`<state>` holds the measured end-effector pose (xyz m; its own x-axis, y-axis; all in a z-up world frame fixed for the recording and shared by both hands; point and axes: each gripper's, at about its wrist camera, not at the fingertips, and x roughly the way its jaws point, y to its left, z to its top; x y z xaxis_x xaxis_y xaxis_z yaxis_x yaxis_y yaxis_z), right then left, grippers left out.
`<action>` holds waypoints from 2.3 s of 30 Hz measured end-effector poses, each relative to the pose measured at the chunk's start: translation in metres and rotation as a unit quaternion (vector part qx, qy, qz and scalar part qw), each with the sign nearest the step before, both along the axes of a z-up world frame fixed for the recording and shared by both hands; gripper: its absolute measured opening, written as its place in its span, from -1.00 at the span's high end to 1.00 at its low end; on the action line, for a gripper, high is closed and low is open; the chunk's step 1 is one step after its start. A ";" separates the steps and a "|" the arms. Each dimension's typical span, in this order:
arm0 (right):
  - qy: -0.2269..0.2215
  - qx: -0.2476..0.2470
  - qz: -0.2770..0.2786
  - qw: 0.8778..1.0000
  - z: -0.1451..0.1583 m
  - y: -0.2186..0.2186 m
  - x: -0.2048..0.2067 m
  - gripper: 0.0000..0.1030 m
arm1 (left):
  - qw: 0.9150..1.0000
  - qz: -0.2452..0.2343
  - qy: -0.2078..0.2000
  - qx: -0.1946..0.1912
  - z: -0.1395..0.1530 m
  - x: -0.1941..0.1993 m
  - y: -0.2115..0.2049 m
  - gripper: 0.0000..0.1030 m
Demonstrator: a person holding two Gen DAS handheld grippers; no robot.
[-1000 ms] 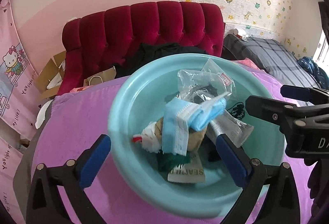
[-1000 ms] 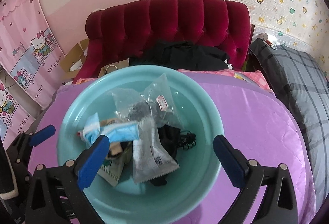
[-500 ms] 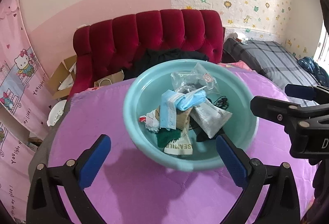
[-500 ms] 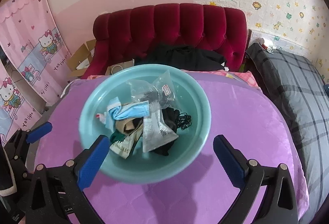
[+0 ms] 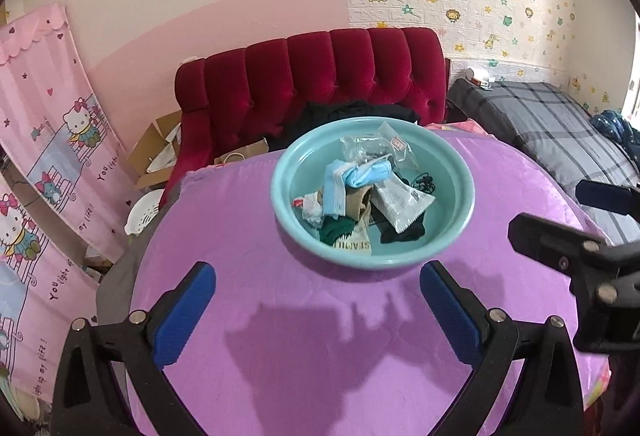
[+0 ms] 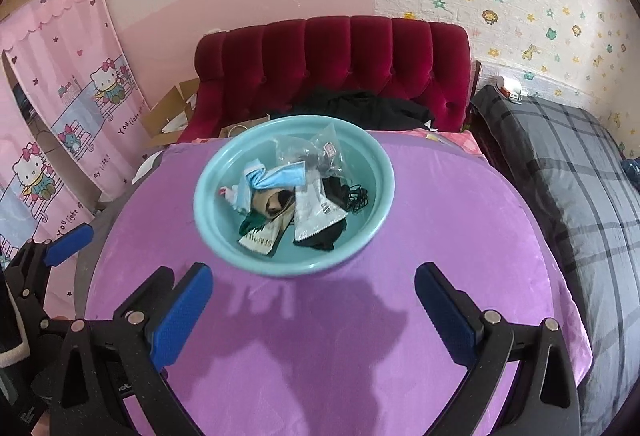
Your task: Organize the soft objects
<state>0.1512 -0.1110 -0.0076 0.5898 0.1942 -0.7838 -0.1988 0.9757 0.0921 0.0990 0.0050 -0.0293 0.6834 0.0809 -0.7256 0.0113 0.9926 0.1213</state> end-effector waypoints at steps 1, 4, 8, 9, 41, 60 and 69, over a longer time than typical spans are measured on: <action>-0.001 0.002 0.002 1.000 0.001 0.000 -0.006 -1.00 | 1.000 0.001 -0.003 0.000 0.001 -0.006 -0.001 -1.00; -0.004 0.002 0.007 1.000 0.002 0.001 -0.026 -1.00 | 1.000 0.004 -0.012 0.004 0.005 -0.025 -0.005 -1.00; -0.017 -0.006 0.010 1.000 0.004 0.003 -0.049 -1.00 | 1.000 0.004 -0.017 0.012 0.007 -0.042 -0.009 -1.00; -0.018 -0.005 0.010 1.000 0.005 0.002 -0.053 -1.00 | 1.000 0.006 -0.020 0.012 0.008 -0.046 -0.009 -1.00; -0.027 -0.022 0.005 0.999 -0.007 0.001 -0.096 -1.00 | 1.000 0.015 -0.006 0.006 -0.010 -0.077 -0.012 -1.00; -0.030 -0.019 0.003 0.999 -0.005 0.000 -0.102 -1.00 | 1.000 0.014 -0.007 0.004 -0.008 -0.080 -0.011 -1.00; -0.030 -0.018 0.002 0.999 -0.004 -0.001 -0.105 -1.00 | 1.000 0.014 -0.009 0.006 -0.006 -0.083 -0.013 -1.00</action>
<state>0.0464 -0.1122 -0.0113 0.6354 0.1695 -0.7533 -0.2072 0.9773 0.0452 0.0162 -0.0078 -0.0357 0.6934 0.1087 -0.7123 -0.0180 0.9909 0.1337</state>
